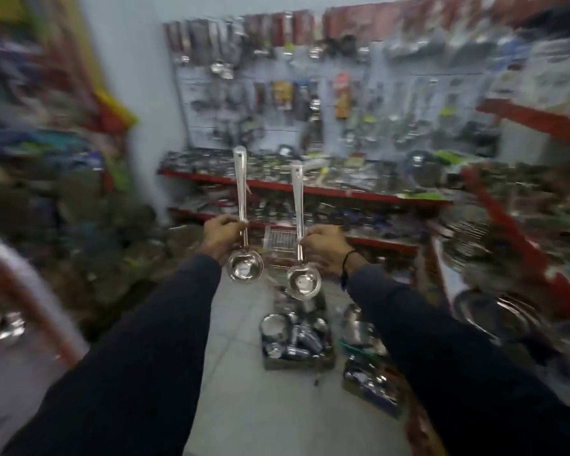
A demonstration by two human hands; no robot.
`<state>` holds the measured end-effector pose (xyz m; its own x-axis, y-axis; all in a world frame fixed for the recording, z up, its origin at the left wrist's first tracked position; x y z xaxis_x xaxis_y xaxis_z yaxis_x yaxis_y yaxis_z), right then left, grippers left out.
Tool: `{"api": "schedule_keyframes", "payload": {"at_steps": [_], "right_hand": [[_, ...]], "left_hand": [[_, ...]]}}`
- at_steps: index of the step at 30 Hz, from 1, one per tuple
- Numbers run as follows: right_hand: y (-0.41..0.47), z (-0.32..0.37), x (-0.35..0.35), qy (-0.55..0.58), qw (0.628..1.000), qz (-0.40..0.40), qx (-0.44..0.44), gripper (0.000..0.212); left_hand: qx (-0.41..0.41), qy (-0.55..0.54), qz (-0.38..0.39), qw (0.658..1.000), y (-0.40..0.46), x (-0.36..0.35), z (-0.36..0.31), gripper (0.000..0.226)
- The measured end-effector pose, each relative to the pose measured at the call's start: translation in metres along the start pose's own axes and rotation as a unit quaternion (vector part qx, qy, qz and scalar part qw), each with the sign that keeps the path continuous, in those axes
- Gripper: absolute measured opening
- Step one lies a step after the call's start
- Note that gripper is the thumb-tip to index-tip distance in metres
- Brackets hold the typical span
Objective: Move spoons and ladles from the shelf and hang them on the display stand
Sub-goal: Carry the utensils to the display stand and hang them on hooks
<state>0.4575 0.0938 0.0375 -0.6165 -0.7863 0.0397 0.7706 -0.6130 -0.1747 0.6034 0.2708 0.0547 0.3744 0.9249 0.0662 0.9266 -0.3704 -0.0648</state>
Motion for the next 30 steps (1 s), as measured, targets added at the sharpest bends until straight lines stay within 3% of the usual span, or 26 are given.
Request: {"api": "schedule_keyframes", "payload": {"at_steps": [2, 6, 9, 15, 18, 21, 24, 30], "right_hand": [[-0.002, 0.012, -0.054, -0.016, 0.997, 0.062, 0.036, 0.01], [-0.028, 0.044, -0.169, 0.009, 0.978, 0.188, 0.086, 0.028], [-0.055, 0.069, -0.234, 0.024, 0.961, 0.25, 0.115, 0.029], [-0.116, 0.102, -0.357, 0.056, 0.923, 0.347, 0.158, 0.022], [-0.141, 0.104, -0.4, 0.057, 0.908, 0.38, 0.166, 0.016], [-0.167, 0.106, -0.438, 0.052, 0.891, 0.415, 0.175, 0.014], [-0.18, 0.107, -0.463, 0.051, 0.885, 0.429, 0.173, 0.013], [-0.18, 0.112, -0.481, 0.036, 0.884, 0.429, 0.18, 0.018]], "left_hand": [[-0.023, -0.016, -0.086, 0.996, -0.014, 0.056, -0.012, 0.014], [-0.072, -0.048, -0.222, 0.971, -0.058, 0.162, -0.033, 0.011], [-0.093, -0.054, -0.272, 0.956, -0.092, 0.22, -0.044, 0.023], [-0.099, -0.019, -0.395, 0.913, -0.182, 0.334, -0.064, 0.022], [-0.104, -0.004, -0.425, 0.899, -0.214, 0.371, -0.066, 0.009], [-0.086, 0.0, -0.453, 0.887, -0.237, 0.408, -0.065, 0.024], [-0.068, 0.031, -0.45, 0.89, -0.244, 0.427, -0.067, 0.016], [-0.059, 0.051, -0.433, 0.898, -0.23, 0.448, -0.061, 0.021]]}}
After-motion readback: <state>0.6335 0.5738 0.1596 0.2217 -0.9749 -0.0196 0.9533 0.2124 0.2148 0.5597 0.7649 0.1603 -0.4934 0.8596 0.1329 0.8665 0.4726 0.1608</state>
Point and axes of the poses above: each hand's wrist, its own y-axis towards the middle knuckle, its own x-axis out of the back of the hand, z = x × y, the point moved 5 cm from there along y, towards the middle knuckle, and after that the axes turned 3 degrees about y, right-handed, at the moved point
